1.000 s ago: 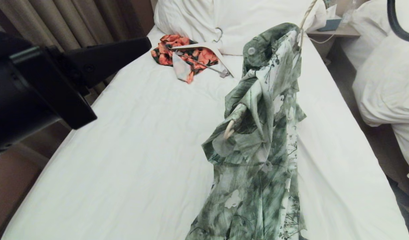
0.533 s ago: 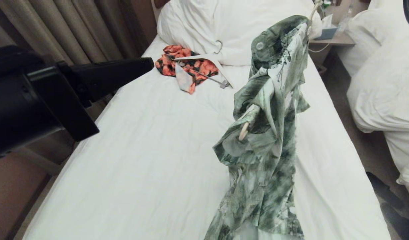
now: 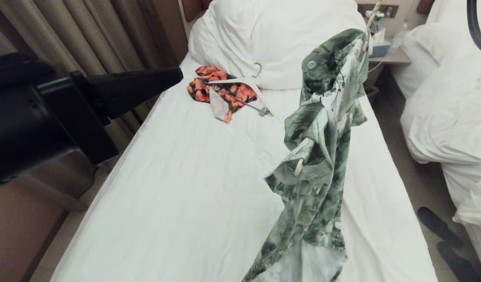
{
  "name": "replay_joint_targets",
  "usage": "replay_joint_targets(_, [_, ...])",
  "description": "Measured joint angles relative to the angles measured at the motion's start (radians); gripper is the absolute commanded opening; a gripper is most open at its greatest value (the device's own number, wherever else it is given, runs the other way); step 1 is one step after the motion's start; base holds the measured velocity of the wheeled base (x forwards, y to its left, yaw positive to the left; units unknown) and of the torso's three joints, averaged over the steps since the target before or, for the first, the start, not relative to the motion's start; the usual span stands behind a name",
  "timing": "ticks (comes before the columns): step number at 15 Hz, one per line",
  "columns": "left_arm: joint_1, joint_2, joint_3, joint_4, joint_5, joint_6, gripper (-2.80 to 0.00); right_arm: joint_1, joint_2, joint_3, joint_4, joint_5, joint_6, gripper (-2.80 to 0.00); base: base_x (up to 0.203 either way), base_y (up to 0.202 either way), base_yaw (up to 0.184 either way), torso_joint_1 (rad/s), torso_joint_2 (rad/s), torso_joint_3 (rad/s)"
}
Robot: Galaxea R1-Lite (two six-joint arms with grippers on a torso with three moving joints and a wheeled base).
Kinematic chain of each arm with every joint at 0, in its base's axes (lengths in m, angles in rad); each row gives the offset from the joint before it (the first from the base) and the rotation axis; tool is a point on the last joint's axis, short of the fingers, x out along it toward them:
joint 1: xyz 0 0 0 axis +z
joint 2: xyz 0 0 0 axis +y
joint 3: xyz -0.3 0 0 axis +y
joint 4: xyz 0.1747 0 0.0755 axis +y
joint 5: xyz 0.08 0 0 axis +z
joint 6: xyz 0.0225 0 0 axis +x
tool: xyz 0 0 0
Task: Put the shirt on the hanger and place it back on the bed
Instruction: Take the clothes hanger out of the clothes
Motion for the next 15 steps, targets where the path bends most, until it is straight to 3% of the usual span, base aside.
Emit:
replay_joint_targets(4, [-0.001, 0.011, -0.001, -0.002, -0.002, 0.0, -2.8, -0.011, 0.018, 0.009, -0.002, -0.001, -0.035, -2.8, 0.0, 0.0, 0.0, 0.164, -0.41, -0.243])
replay_joint_targets(15, [-0.002, 0.071, -0.003, -0.008, -0.002, 0.0, -2.8, -0.038, 0.055, 0.0, -0.022, -0.009, -0.034, -2.8, 0.0, 0.0, 0.0, 0.148, -0.34, -0.19])
